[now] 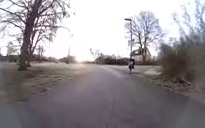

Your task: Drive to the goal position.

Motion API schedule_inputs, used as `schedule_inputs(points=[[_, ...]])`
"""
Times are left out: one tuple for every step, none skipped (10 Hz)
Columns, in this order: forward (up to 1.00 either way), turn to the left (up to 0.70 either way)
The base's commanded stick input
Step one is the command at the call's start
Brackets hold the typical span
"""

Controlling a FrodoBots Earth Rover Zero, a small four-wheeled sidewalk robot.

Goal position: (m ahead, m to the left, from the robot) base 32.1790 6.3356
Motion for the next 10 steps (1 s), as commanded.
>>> schedule_inputs(points=[[1.0, 0.0], [1.0, 0.0], [1.0, 0.0], [1.0, 0.0], [1.0, 0.0], [1.0, 0.0], [1.0, 0.0], [1.0, 0.0], [1.0, 0.0], [1.0, 0.0]])
